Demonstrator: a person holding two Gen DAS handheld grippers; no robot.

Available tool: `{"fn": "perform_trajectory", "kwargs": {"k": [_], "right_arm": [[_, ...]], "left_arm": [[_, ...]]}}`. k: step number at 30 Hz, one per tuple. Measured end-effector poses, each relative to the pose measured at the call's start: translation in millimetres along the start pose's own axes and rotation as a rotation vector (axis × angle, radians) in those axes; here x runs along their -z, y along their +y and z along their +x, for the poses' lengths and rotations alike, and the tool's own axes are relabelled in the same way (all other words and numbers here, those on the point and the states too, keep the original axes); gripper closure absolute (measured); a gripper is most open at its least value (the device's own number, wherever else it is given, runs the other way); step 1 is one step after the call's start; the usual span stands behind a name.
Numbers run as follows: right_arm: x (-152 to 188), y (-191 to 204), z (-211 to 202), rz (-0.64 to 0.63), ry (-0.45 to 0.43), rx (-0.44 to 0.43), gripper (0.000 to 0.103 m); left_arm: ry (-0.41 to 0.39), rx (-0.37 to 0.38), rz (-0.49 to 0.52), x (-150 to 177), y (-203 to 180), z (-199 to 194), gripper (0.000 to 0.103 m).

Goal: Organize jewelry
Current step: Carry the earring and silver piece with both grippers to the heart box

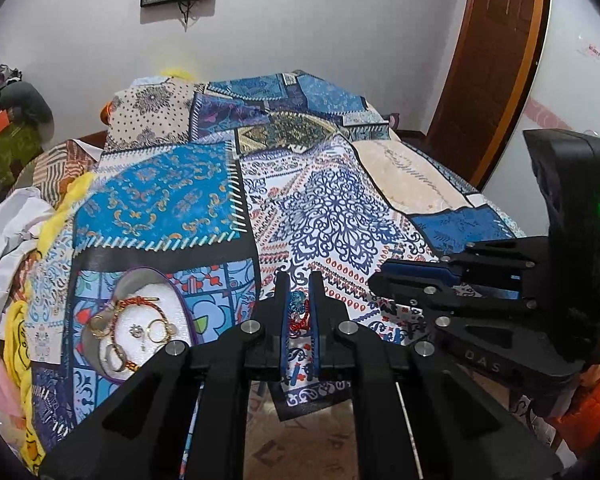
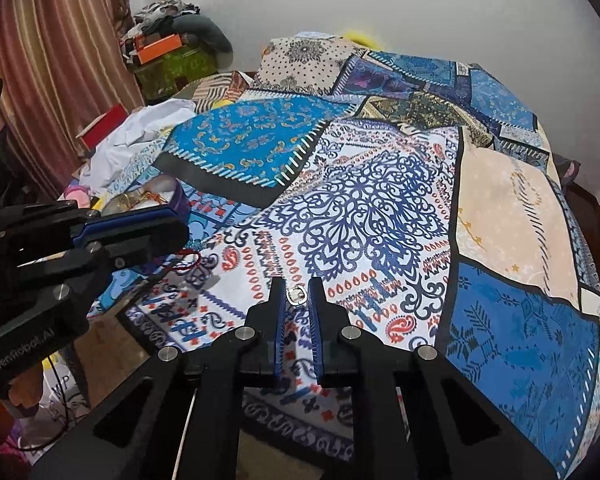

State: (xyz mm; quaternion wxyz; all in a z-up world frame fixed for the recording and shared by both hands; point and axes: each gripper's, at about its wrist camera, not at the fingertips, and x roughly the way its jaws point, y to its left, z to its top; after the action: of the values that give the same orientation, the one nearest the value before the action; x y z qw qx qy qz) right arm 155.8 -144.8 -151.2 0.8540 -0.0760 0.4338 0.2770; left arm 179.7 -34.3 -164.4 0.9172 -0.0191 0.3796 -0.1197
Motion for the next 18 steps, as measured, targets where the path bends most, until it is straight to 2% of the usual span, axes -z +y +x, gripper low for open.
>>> {"fn": "perform_trajectory", "kwargs": {"k": [12, 18], "right_arm": [[-21, 26, -47, -0.011, -0.124, -0.005, 0.093], [-32, 46, -57, -0.017, -0.172, -0.022, 0.093]], "left_arm": [[-0.088, -0.028, -0.028, -5, 15, -44, 0.096], [-0.129, -0.042, -0.043, -5, 27, -63, 0.096]]}}
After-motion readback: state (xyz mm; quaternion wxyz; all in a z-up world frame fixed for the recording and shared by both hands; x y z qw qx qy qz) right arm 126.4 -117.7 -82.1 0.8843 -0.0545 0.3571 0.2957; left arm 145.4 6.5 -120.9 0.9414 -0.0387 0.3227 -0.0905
